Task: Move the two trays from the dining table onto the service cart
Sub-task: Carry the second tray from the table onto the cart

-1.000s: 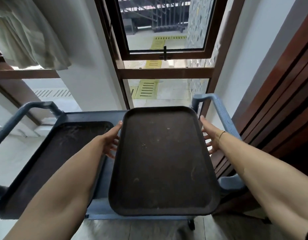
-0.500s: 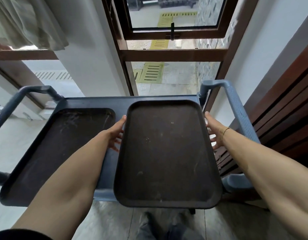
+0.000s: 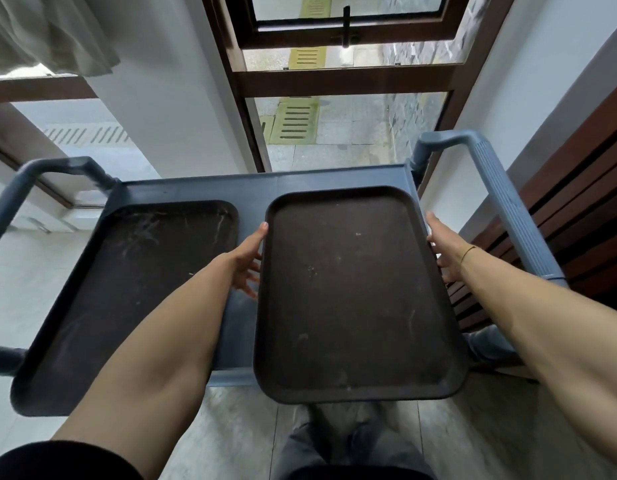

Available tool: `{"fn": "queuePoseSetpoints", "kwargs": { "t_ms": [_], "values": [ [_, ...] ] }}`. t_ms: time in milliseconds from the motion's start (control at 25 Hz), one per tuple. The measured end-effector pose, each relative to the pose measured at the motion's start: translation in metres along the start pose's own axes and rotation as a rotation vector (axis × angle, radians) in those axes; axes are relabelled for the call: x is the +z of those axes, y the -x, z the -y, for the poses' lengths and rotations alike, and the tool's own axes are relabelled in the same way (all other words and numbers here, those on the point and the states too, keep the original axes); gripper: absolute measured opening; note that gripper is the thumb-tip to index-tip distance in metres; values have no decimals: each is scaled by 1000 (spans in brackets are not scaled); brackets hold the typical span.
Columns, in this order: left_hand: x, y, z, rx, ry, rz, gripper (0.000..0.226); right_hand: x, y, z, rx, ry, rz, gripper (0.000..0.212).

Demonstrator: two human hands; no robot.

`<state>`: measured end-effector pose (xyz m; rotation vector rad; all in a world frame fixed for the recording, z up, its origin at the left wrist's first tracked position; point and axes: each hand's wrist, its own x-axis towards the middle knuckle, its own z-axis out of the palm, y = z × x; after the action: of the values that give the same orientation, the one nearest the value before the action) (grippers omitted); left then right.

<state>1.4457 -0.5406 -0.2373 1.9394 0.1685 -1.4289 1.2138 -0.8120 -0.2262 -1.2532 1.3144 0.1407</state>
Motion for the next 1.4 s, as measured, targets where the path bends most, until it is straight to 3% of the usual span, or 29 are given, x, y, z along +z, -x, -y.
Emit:
{"fn": "queuePoseSetpoints", "kwargs": {
  "t_ms": [240,440,760,880,1040,1400],
  "values": [
    [-1,-5,6,21,20,14,102,4,-10,-11,-34,-66,-113,90],
    [0,-5,5,32,14,26,100,6,-13,-17,-116,-24,-263,88],
    [0,-6,7,37,20,40,98,8,-14,-9,-89,-30,-254,59],
    [-2,-6,9,50,30,52,96,11,-14,-7,-85,0,-291,71],
    [-4,-8,13,66,41,74,95,13,-13,-12,-109,42,-304,70],
    [-25,-1,13,216,-48,-28,90,44,-5,-10,-276,622,-348,64]
  ]
}}
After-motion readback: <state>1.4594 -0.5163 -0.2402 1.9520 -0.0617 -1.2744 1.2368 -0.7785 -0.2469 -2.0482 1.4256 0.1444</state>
